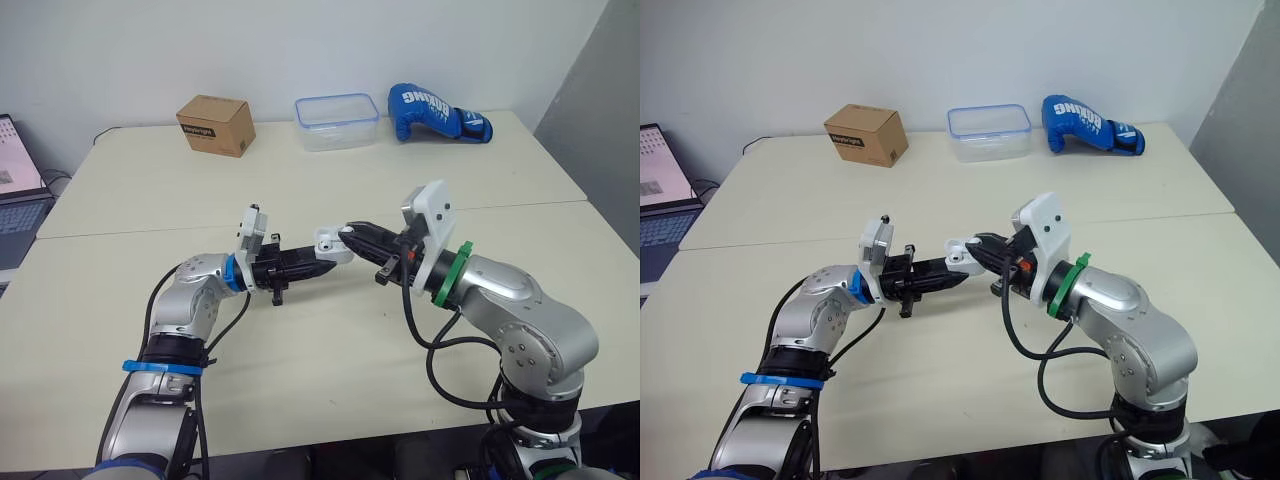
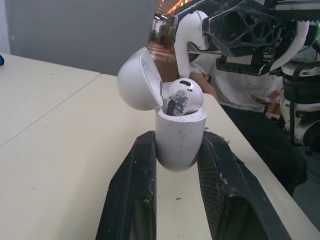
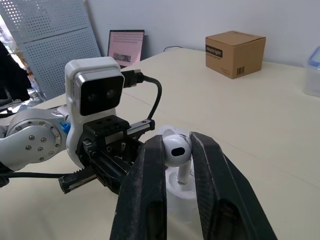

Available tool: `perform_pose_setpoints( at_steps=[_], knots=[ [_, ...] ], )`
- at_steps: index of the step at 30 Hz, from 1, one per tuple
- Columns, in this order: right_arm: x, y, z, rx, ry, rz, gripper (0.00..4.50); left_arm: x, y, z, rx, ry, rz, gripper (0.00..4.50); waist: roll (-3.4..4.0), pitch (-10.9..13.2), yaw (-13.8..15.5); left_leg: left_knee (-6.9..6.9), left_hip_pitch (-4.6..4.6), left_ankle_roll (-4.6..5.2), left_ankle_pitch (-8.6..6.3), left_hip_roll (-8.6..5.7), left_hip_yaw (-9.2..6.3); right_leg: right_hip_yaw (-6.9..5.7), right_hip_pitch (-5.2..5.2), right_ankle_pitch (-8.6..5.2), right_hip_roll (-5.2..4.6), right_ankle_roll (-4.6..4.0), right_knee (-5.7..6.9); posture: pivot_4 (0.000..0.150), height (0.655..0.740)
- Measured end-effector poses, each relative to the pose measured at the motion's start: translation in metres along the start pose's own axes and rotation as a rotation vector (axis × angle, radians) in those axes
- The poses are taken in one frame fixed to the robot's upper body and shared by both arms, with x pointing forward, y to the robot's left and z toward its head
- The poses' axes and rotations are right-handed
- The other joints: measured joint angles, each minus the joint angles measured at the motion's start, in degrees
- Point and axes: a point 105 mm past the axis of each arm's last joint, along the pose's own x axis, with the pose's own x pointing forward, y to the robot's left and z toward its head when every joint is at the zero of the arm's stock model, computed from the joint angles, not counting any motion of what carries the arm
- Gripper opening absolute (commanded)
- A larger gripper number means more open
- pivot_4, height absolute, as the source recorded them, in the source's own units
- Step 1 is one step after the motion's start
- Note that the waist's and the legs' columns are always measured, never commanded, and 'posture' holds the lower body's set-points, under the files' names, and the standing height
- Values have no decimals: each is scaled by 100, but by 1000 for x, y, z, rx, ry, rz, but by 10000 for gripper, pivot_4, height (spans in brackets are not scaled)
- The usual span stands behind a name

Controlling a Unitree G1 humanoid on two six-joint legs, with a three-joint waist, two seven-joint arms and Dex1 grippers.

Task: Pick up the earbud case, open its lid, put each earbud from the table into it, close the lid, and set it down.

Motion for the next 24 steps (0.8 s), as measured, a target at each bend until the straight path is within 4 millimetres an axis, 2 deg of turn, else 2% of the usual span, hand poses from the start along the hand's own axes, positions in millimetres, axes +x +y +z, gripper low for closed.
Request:
perform_pose_setpoints(
  at_steps=[14, 24],
  knots=[
    [0, -6, -9, -3, 48, -3, 3687, 0, -3, 0, -10, 1, 7, 8063, 0, 0, -2, -1, 0, 0, 0, 1, 0, 1, 0, 0, 1, 0, -1, 1500, 7307],
    [1, -7, -8, -47, 76, -15, 3687, 3, -1, 0, -26, -5, 22, 8063, 0, 0, -1, 0, 0, 0, 0, 1, 0, 1, 0, 0, 1, 0, -1, 1500, 7307]
  ],
)
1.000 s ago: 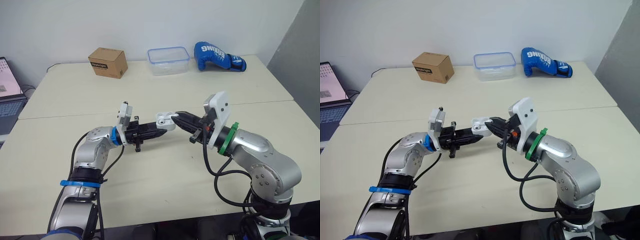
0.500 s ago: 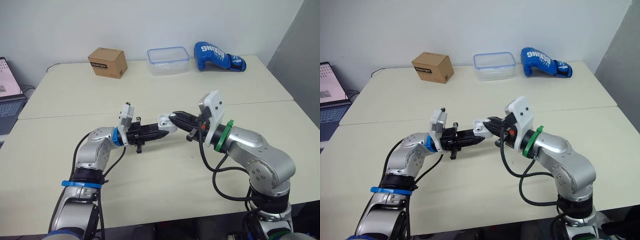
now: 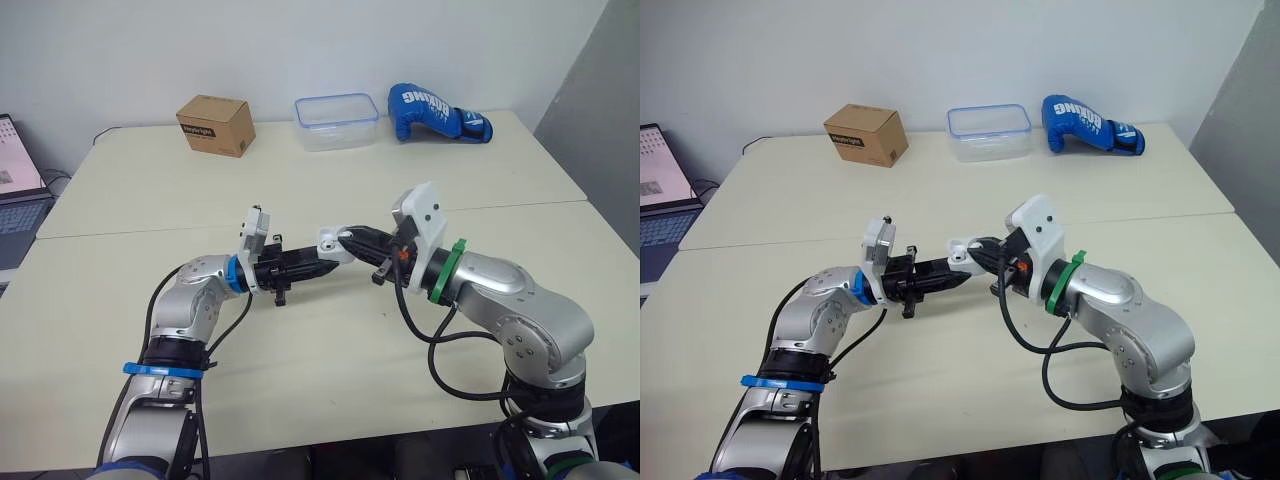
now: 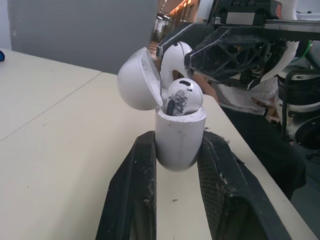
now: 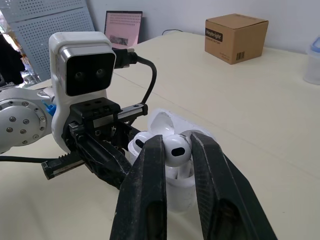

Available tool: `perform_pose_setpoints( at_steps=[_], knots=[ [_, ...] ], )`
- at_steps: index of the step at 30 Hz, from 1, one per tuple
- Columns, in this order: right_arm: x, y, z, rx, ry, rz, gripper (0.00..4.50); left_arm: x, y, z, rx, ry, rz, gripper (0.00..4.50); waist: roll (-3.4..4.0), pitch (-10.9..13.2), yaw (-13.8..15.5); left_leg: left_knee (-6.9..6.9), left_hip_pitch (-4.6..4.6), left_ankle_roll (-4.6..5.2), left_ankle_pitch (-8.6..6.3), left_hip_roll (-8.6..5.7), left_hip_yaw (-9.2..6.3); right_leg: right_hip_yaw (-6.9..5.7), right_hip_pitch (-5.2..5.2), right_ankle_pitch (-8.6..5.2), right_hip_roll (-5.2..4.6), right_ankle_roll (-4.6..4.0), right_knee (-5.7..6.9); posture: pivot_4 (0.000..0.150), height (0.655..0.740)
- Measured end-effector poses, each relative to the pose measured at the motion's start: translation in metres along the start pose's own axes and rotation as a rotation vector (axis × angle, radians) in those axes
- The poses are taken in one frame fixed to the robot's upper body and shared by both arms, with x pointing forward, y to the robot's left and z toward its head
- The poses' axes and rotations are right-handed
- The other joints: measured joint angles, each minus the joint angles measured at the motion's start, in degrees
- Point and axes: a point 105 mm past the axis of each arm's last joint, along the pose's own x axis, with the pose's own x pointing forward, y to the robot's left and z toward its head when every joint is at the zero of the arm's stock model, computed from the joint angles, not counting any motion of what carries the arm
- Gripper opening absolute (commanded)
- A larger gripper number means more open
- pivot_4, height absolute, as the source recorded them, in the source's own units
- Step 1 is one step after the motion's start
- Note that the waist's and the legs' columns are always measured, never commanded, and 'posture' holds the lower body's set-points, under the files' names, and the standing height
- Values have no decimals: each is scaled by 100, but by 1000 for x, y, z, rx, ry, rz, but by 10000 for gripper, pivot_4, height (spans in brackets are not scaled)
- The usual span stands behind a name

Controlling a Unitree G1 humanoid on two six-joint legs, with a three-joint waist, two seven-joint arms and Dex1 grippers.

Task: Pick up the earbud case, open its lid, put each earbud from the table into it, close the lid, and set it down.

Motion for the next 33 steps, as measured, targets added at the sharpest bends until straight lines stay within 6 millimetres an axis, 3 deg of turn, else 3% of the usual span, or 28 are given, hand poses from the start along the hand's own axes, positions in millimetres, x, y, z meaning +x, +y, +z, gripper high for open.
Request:
perform_pose_setpoints(
  at_steps=[3, 12, 16, 22, 28, 31, 33],
  knots=[
    [1, 0, 2, -34, 15, -2, 3687, 1, 1, 0, -8, -5, 6, 8063, 0, 0, 0, 0, 0, 0, 0, 0, 0, 0, 0, 0, 0, 0, 0, 1500, 7307],
    [2, 8, 1, -76, 33, 34, 33845, 4, 0, 10, 21, -22, 12, 8063, 0, 0, 1, 0, 0, 0, 0, 1, 1, 0, 0, 0, 0, 0, -1, 1500, 7307],
    [0, 9, 2, -74, 22, 54, 33845, 4, -1, 12, 30, -23, 9, 8063, 0, 0, 8, 0, -1, 0, 0, -1, 0, -1, 2, 0, -1, 0, -4, 1500, 7307],
    [-14, -6, 14, -64, -28, 34, 33845, 6, -6, 15, 49, -24, -27, 8063, 0, 0, 8, 0, -1, 0, 0, 0, 1, -1, 2, 0, 0, 0, -3, 1500, 7307],
    [-21, -1, 22, -23, -73, 113, 33845, 5, -7, 15, 51, -23, -34, 8063, -1, 0, 7, -1, -1, 0, 0, 0, 1, -1, 3, 0, 0, 0, -4, 1500, 7307],
    [-31, -2, 30, 7, -94, 157, 27955, 4, -7, 14, 48, -21, -32, 8063, -1, 1, 10, 0, -1, 1, 0, 0, 0, -2, 4, 0, 0, 0, -5, 1500, 7307],
    [-34, -6, 36, 9, -109, 164, 21513, 4, -7, 13, 47, -21, -32, 8063, -1, 1, 9, 0, 0, 1, 0, 1, 1, -1, 4, 0, 0, 0, -3, 1500, 7307]
  ],
)
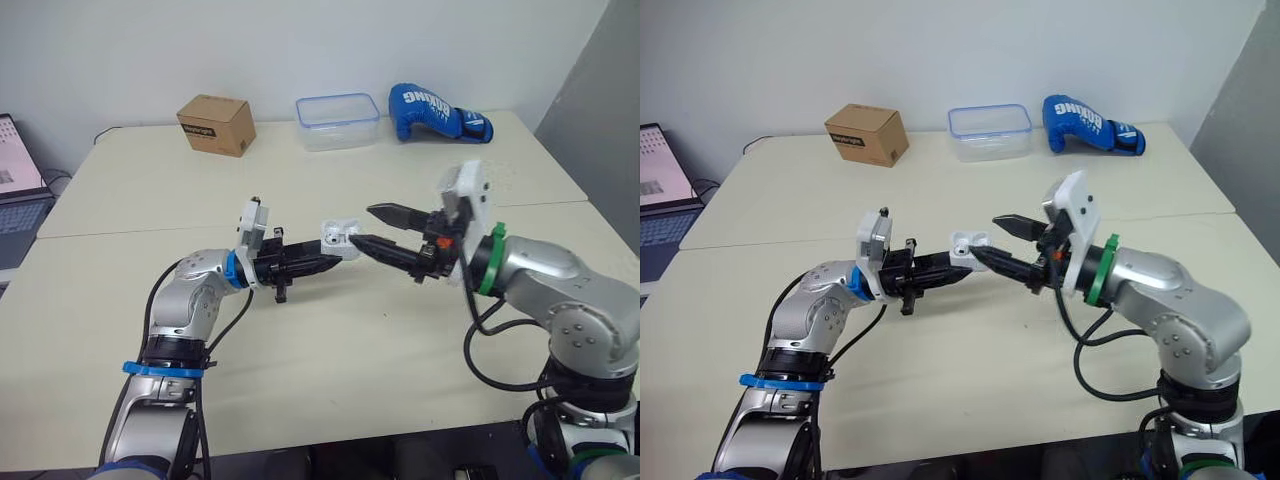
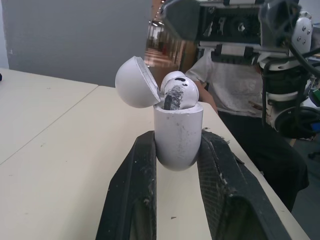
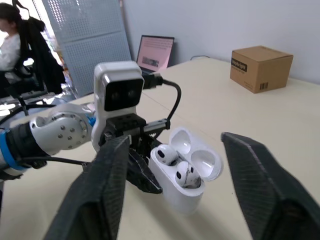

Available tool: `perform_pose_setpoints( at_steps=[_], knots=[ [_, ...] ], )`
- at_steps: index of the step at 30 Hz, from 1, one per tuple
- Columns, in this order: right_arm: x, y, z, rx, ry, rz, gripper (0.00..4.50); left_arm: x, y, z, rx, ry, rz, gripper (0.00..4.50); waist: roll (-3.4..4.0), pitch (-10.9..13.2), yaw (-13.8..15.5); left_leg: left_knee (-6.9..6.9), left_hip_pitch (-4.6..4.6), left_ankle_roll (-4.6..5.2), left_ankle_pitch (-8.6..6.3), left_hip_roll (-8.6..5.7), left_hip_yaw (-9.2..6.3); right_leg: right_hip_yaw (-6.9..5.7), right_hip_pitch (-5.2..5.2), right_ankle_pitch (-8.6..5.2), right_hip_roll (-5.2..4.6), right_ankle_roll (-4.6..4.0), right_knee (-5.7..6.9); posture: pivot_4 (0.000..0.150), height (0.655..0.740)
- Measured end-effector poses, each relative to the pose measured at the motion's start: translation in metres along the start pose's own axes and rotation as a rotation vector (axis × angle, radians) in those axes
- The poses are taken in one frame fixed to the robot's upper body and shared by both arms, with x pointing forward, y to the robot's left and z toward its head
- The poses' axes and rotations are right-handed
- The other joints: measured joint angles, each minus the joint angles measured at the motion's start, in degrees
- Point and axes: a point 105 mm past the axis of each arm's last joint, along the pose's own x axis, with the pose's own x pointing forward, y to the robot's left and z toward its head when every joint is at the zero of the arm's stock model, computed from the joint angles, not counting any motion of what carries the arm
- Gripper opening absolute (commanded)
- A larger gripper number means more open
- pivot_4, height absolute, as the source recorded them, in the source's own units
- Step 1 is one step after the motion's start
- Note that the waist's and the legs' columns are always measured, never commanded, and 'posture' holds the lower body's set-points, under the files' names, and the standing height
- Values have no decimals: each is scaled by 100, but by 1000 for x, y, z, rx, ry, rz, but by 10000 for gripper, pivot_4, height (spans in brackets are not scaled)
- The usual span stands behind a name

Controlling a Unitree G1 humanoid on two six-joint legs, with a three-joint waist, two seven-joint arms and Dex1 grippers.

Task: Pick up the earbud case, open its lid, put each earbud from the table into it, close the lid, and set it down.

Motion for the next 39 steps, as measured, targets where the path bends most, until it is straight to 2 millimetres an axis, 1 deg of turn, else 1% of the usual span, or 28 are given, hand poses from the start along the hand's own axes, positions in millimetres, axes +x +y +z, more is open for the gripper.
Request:
perform_pose_setpoints(
  at_steps=[3, 5, 6, 8, 10, 14, 16, 18, 22, 27, 33, 39],
  knots=[
    [-1, -11, 12, -6, -12, -6, 10980, -1, -2, 0, 2, 5, -6, 8063, 0, 0, -2, 0, 1, 0, 0, 0, 2, 0, 0, 0, 0, 0, 0, 1500, 7307],
    [0, -22, 14, 0, -2, -25, 3338, -2, -3, 0, 0, 7, -11, 8063, 0, 0, -4, 0, 1, 1, 0, 0, 2, 0, 0, 0, 0, 0, -1, 1500, 7307],
    [0, -28, 13, -1, 10, -38, 373, -2, -5, 1, -2, 5, -14, 8063, 0, 0, -7, 0, 0, 0, 0, 0, 4, 1, 0, 0, 0, 0, -2, 1500, 7307],
    [2, -39, 9, -13, 51, -57, 373, -2, -7, 4, 5, 4, -24, 8063, 0, 0, -8, -1, -1, 1, 0, 0, 5, 2, -1, 0, 0, 0, -3, 1500, 7307],
    [6, -44, 0, -25, 107, -39, 373, -2, -10, 7, 3, 1, -33, 8063, 0, 0, -12, -1, -1, 0, 0, 1, 6, 2, -1, 0, 0, 0, -3, 1500, 7307],
    [19, -56, -25, -76, 232, 6, 373, 1, -16, 12, -6, -9, -55, 8063, 0, 0, -25, 0, 0, 0, 0, 1, 8, 2, -1, 0, 0, 0, -2, 1500, 7307],
    [25, -60, -34, -106, 256, 24, 373, 1, -18, 14, -15, -13, -63, 8063, -1, 0, -25, -1, 0, 0, 0, 1, 7, 2, -1, 0, 0, 0, -4, 1500, 7307],
    [31, -60, -39, -128, 259, 62, 373, 2, -20, 13, -26, -11, -68, 8063, -1, 1, -32, -1, -1, 0, 0, 1, 8, 2, -2, 0, 0, 0, -7, 1500, 7307],
    [40, -51, -37, -180, 252, 157, 373, 3, -21, 13, -35, -13, -64, 8063, -1, 1, -30, 0, -2, -1, 0, 1, 2, -1, -2, 0, -1, 0, -8, 1500, 7307],
    [41, -41, -37, -195, 255, 235, 373, 0, -19, 10, -46, 0, -33, 8063, -1, 1, -20, 0, -2, -1, 0, 2, 1, 0, -3, 0, -1, 0, -7, 1500, 7307],
    [39, -29, -29, -239, 250, 281, 373, -3, -17, 8, -48, 14, -8, 8063, -1, 1, -5, 0, -3, -1, 0, 1, 1, 0, -2, 0, -2, 0, -7, 1500, 7307],
    [39, -26, -25, -244, 235, 286, 373, -3, -16, 6, -48, 21, 0, 8063, -1, 1, -4, 0, -2, -1, 0, 1, 2, 0, -3, 0, -2, 0, -7, 1500, 7307]
  ],
)
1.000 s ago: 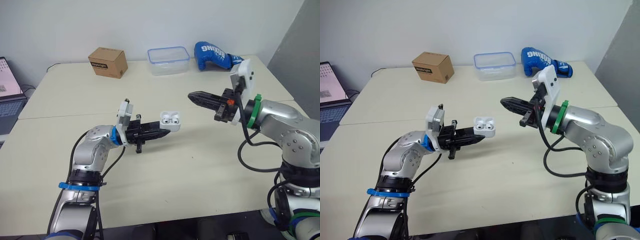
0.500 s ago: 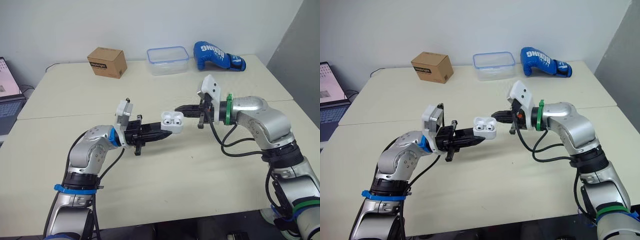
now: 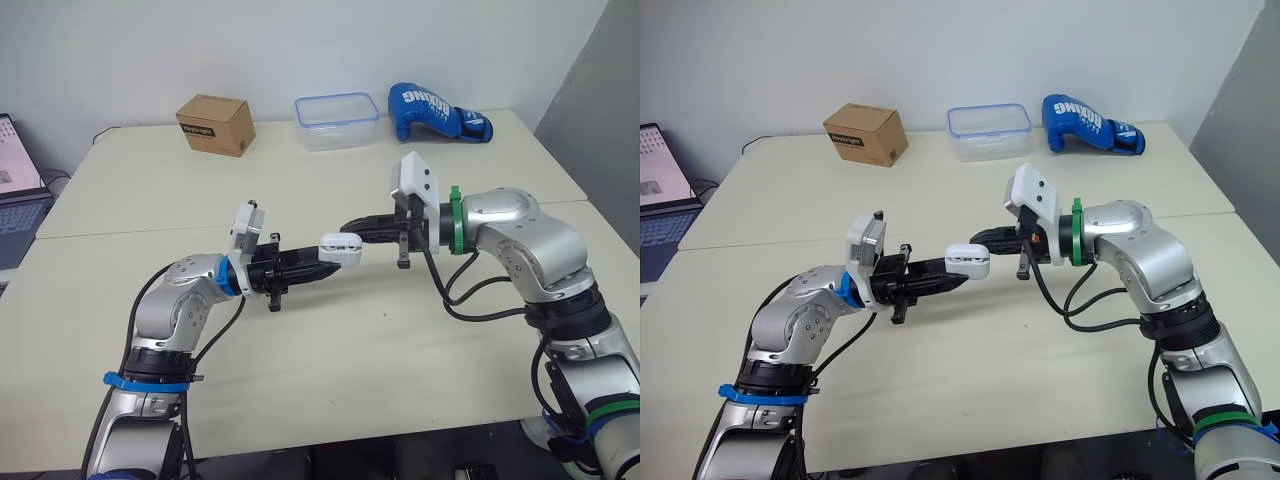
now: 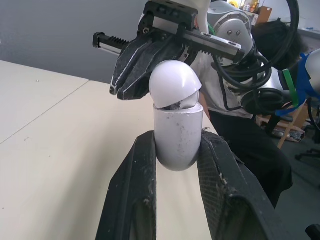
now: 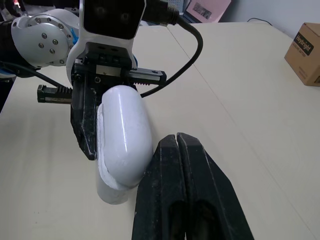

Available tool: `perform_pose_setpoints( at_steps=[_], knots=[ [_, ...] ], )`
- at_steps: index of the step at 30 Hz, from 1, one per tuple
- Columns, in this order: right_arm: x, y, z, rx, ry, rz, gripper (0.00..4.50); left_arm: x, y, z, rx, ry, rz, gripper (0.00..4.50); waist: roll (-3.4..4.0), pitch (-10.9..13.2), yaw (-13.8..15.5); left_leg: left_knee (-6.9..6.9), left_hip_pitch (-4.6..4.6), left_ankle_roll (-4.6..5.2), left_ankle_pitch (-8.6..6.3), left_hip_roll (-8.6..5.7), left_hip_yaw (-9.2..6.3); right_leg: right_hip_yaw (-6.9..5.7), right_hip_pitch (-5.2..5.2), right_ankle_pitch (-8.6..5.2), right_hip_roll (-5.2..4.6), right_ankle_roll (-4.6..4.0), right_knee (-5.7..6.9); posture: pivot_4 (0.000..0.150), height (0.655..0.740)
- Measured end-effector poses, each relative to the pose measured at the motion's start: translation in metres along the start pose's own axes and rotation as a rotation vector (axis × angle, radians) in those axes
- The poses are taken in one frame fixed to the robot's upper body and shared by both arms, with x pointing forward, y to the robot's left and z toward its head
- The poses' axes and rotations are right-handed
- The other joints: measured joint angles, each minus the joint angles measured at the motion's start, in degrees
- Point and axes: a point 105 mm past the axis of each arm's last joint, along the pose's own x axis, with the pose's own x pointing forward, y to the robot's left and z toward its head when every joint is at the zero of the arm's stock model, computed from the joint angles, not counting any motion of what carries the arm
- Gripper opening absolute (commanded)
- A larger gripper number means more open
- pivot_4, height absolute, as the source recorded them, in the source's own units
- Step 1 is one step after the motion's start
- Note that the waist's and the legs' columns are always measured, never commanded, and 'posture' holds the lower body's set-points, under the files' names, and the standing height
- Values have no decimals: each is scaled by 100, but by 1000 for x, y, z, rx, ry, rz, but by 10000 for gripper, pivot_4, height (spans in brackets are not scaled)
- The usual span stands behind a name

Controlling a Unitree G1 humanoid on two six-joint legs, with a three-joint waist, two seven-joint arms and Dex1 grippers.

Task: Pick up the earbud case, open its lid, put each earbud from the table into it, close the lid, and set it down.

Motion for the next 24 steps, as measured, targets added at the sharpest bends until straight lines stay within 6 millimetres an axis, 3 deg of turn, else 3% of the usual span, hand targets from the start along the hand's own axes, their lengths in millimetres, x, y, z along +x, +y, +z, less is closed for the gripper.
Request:
perform_pose_setpoints(
  at_steps=[8, 24],
  knots=[
    [-5, 10, 10, -51, -29, 15, 373, 1, 5, -6, -33, 24, 33, 8063, 0, 0, 2, 0, 0, 0, 0, 0, 0, 0, 0, 0, 0, 0, 0, 1500, 7307],
    [-3, 24, -1, -86, 26, 54, 373, -4, 11, -4, -44, 11, 67, 8063, 0, 0, 3, 0, 0, 0, 0, 0, -1, 0, 1, 0, 0, 0, 0, 1500, 7307]
  ],
)
